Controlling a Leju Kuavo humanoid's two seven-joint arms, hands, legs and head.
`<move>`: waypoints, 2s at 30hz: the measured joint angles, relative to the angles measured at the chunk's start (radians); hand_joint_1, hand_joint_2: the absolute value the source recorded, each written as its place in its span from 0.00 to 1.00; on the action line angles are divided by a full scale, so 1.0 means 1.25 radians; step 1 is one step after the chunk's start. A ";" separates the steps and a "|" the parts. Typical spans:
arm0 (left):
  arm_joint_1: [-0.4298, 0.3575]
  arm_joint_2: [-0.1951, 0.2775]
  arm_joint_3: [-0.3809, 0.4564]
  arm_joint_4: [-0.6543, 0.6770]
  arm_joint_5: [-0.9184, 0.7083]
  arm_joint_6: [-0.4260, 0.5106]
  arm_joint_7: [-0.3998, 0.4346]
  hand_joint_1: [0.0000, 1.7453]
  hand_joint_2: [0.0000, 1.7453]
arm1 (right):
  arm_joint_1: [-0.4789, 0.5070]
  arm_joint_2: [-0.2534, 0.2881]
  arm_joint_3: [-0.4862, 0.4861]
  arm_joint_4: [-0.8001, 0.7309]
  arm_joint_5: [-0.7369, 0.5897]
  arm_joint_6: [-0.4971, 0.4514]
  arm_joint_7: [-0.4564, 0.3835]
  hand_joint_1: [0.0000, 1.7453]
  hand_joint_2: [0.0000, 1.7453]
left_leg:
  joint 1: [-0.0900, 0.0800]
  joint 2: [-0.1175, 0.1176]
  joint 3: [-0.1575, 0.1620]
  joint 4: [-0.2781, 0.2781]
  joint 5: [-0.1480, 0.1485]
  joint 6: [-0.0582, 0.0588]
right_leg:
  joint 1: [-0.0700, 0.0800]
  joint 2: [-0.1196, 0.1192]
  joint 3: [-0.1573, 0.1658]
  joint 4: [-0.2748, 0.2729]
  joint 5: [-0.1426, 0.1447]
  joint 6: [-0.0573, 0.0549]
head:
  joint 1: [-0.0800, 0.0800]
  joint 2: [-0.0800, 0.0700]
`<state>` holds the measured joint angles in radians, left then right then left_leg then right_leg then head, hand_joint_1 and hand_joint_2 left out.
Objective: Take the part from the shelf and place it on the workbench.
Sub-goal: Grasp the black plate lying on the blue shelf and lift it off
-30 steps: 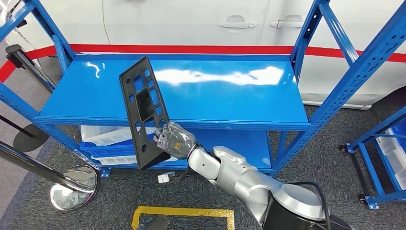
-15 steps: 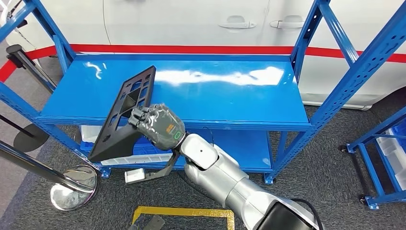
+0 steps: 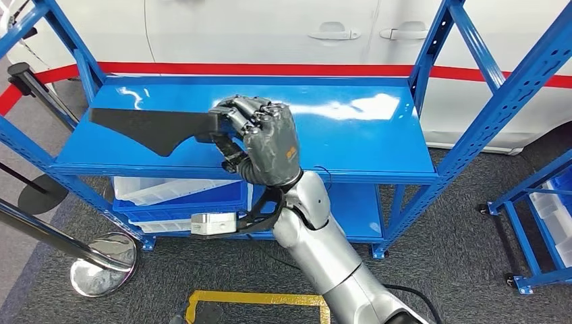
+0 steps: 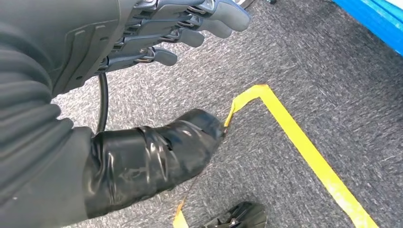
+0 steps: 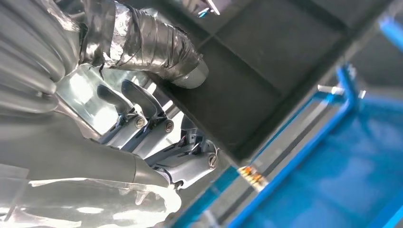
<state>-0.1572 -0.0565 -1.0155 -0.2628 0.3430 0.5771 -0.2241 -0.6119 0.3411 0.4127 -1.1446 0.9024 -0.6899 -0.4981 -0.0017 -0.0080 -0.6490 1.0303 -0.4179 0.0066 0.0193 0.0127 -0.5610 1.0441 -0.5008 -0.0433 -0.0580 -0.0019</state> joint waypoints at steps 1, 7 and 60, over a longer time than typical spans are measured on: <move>0.000 0.001 0.000 0.000 -0.001 -0.001 0.001 0.00 1.00 | 0.004 0.001 -0.001 -0.011 -0.019 0.000 -0.002 1.00 1.00 | 0.000 0.000 0.000 0.000 0.000 0.000 | 0.000 0.000 0.000 0.000 0.000 0.000 | 0.000 0.000; 0.000 0.004 0.000 0.000 -0.007 -0.004 0.006 0.00 1.00 | 0.012 0.002 -0.003 -0.041 -0.146 0.001 -0.003 1.00 1.00 | 0.000 0.000 0.000 0.000 0.000 0.000 | 0.000 0.000 0.000 0.000 0.000 0.000 | 0.000 0.000; -0.012 0.023 0.000 0.000 -0.003 -0.058 0.011 0.00 1.00 | 0.014 -0.081 0.097 -0.205 -0.325 0.002 0.052 1.00 1.00 | -0.015 0.008 0.080 -0.005 -0.065 0.050 | -0.011 -0.007 -0.091 0.014 0.084 0.011 | 0.004 0.000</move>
<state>-0.1728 -0.0283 -1.0155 -0.2628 0.3388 0.5047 -0.2107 -0.5950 0.2401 0.5341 -1.4004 0.4967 -0.6870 -0.4332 -0.0211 0.0015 -0.5491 1.0240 -0.4994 0.0690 0.0058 0.0036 -0.6746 1.0622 -0.3957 -0.0298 -0.0527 -0.0019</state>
